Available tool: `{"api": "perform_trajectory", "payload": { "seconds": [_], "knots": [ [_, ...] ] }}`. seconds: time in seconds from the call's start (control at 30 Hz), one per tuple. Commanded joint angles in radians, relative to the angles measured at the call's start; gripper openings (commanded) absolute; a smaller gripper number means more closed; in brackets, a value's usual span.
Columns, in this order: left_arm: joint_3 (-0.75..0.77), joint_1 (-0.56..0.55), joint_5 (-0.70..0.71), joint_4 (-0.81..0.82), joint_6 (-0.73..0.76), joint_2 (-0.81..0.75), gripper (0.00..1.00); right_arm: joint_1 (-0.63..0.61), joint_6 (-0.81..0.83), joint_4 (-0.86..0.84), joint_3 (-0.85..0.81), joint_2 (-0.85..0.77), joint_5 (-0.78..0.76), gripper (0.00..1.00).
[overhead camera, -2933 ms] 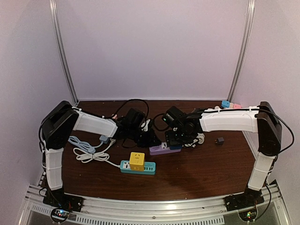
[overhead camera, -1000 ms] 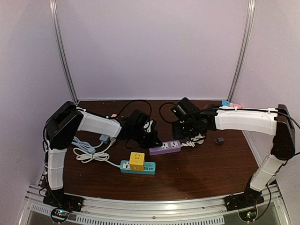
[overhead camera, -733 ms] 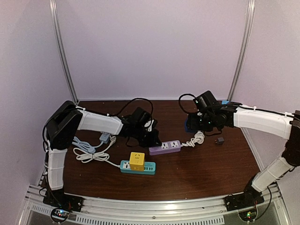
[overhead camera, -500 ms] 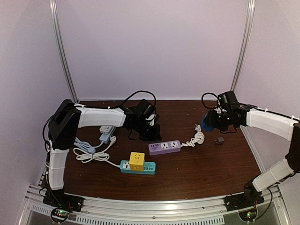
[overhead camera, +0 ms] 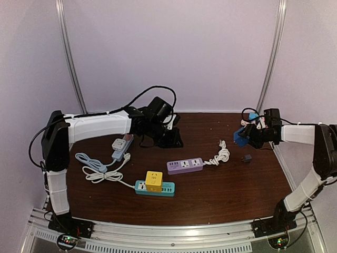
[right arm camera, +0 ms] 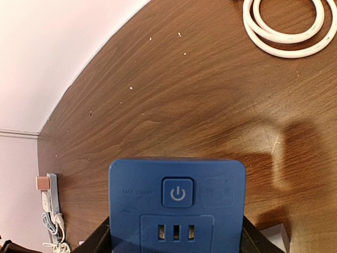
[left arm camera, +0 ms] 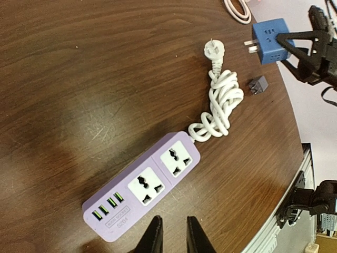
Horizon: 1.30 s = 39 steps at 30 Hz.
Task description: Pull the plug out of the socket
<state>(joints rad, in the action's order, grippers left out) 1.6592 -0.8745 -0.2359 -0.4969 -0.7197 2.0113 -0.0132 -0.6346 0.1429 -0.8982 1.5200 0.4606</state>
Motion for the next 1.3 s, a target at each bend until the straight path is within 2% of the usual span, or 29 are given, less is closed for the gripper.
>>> {"api": "perform_trajectory", "payload": {
  "seconds": [0.0,0.27,0.43,0.53,0.6,0.77,0.93,1.27],
  "knots": [
    [-0.036,-0.001,0.03,-0.003,0.029,-0.077,0.18,0.058,-0.006,-0.127,0.012,0.06,0.129,0.21],
    [-0.073,-0.001,0.028,0.017,0.016,-0.092,0.18,0.118,-0.011,-0.197,0.04,0.157,0.214,0.26],
    [-0.08,-0.001,0.028,0.023,0.014,-0.093,0.18,0.154,-0.009,-0.209,0.061,0.18,0.259,0.33],
    [-0.089,-0.001,0.028,0.03,0.012,-0.093,0.19,0.168,0.003,-0.196,0.069,0.191,0.269,0.39],
    [-0.097,-0.001,0.028,0.034,0.01,-0.095,0.19,0.176,0.013,-0.18,0.078,0.195,0.265,0.47],
    [-0.11,-0.001,0.033,0.043,0.006,-0.1,0.2,0.19,0.05,-0.122,0.09,0.178,0.21,0.66],
    [-0.11,-0.001,0.036,0.043,0.006,-0.1,0.2,0.191,0.08,-0.071,0.103,0.132,0.147,0.79],
    [-0.11,-0.001,0.043,0.046,0.007,-0.104,0.21,0.191,0.105,0.018,0.117,0.027,0.027,0.84]
  ]
}}
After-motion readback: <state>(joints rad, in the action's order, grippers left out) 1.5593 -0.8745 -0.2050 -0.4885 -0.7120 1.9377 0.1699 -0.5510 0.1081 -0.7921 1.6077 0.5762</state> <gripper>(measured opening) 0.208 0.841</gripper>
